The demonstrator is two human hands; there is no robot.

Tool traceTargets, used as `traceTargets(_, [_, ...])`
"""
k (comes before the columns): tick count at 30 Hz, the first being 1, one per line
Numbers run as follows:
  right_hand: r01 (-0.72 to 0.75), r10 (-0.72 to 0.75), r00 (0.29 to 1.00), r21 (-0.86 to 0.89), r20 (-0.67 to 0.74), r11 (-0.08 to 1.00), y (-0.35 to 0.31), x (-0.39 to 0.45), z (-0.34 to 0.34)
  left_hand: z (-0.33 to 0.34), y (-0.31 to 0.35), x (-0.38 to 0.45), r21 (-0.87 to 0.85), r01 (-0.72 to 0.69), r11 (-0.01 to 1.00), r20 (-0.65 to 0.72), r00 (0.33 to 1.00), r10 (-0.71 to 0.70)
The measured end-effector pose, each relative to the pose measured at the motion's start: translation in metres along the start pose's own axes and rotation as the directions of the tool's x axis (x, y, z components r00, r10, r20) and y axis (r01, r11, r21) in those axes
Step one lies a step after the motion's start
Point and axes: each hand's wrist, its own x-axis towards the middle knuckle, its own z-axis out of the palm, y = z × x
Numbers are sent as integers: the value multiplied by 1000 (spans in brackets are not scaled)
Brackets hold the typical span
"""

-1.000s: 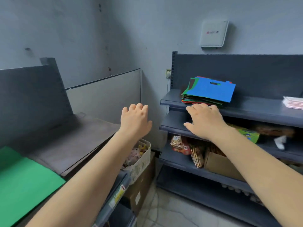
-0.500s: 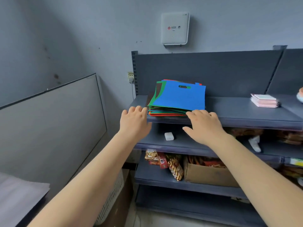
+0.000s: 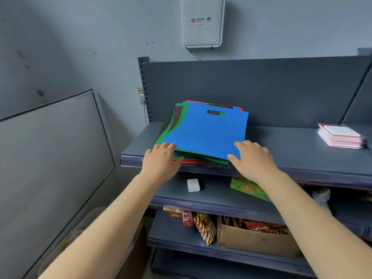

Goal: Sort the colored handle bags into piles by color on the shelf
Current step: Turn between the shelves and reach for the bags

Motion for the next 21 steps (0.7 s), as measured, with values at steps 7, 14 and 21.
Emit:
traceTargets(7, [-261, 252, 965, 158, 78, 952, 18, 46, 23, 31, -10, 51, -57, 88, 994, 4, 996, -88])
traceTargets(14, [-364, 396, 918, 456, 28, 812, 30, 73, 33, 48, -15, 80, -157, -32, 987, -38, 999, 27])
traceTargets(21, [-393, 547, 837, 699, 3, 598, 53, 89, 40, 55, -33, 106, -252, -11, 968, -43, 999, 1])
